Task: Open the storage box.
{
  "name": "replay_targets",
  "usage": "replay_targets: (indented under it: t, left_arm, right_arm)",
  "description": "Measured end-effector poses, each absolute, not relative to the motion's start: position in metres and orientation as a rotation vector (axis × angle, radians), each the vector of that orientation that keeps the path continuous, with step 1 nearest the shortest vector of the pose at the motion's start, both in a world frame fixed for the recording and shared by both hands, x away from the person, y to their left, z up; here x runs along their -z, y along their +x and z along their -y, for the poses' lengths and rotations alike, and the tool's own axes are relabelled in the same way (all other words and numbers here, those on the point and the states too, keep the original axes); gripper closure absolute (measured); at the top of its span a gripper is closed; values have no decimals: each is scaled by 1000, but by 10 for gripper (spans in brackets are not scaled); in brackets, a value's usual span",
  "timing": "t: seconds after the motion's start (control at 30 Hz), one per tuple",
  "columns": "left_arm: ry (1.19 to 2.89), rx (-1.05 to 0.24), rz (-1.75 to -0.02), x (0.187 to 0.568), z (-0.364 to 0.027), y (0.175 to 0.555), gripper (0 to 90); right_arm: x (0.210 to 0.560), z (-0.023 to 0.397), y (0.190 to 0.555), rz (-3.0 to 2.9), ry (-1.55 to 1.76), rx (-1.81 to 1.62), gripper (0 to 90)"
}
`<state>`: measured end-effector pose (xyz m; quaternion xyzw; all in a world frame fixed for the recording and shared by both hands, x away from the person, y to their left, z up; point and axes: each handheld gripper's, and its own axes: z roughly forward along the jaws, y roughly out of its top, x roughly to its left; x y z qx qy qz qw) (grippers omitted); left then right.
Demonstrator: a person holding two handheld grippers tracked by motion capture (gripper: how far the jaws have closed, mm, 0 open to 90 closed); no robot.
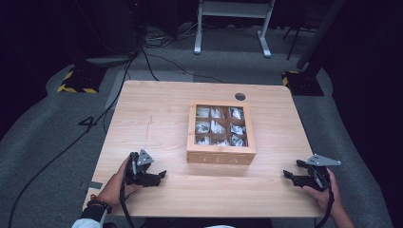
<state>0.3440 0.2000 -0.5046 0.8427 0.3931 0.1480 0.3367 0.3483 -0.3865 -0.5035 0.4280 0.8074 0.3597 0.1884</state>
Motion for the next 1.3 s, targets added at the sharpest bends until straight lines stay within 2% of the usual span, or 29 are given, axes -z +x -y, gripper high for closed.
replay_targets:
  t: [0.1, 0.47, 0.53, 0.6, 1.03, 1.3]
  left_arm:
    - [2228, -363, -987, 505, -194, 351, 44]
    - [2258, -330, -919, 505, -196, 353, 30]
    - [2259, -329, -920, 505, -196, 353, 30]
    - [2258, -329, -919, 505, -196, 353, 30]
    - [2259, -330, -917, 505, -196, 353, 30]
    - [2258, -329, -919, 505, -196, 353, 30]
  right_arm:
    - [504, 386, 349, -2276, 1200, -1010, 196]
    - [501, 385, 352, -2308, 1194, -976, 186]
    - [500, 385, 354, -2311, 1186, -984, 232]
    - [498, 383, 356, -2324, 1182, -1028, 238]
    - [463, 338, 368, -2376, 979, -1117, 300]
    - [447, 296, 378, -2439, 856, -1170, 347]
